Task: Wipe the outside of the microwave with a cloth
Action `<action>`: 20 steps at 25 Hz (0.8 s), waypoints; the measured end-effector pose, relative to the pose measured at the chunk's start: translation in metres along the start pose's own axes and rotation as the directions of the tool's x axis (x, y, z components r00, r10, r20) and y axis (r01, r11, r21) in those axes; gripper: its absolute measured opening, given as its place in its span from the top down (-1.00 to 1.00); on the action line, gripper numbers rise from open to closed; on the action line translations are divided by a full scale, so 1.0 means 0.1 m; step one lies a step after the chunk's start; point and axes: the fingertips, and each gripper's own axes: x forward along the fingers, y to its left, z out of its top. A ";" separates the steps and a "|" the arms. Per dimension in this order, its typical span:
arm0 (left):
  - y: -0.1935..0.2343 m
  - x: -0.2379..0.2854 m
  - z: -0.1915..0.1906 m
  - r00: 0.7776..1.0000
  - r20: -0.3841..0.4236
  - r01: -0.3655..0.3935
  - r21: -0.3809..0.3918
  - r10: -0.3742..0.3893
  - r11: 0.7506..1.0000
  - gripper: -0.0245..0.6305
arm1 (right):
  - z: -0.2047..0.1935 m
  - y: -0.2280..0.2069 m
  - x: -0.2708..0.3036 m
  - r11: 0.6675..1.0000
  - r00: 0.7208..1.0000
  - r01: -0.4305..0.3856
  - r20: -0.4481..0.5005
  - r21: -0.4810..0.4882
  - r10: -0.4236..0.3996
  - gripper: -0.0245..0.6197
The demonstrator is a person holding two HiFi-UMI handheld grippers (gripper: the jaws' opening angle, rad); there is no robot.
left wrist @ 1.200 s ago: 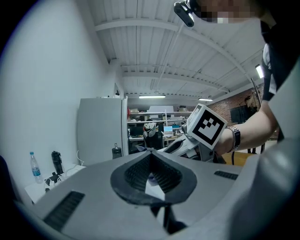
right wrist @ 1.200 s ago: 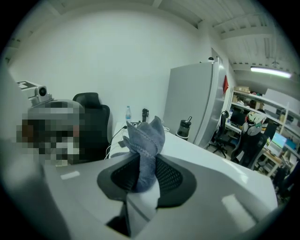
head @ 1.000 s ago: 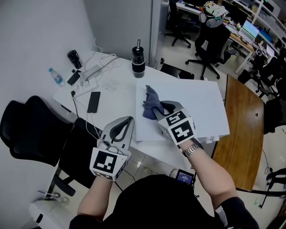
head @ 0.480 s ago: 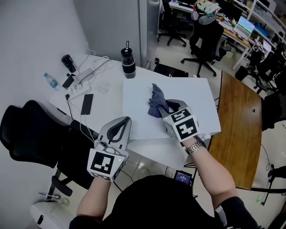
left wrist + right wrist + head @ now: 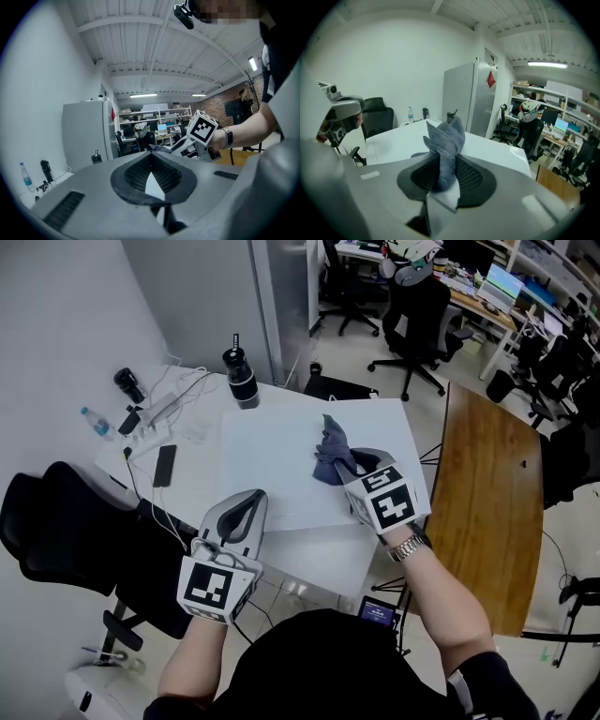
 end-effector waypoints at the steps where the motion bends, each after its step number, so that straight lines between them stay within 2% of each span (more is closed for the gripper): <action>1: -0.06 0.03 0.01 1.000 -0.003 0.002 0.003 -0.002 1.000 0.93 | -0.03 -0.07 -0.03 1.000 1.000 0.003 0.002 0.005 -0.003 0.61; 20: -0.88 0.47 0.17 0.998 -0.051 0.039 0.013 -0.038 0.999 0.93 | -0.46 -1.00 -0.62 0.996 0.997 0.049 0.059 0.074 -0.053 0.61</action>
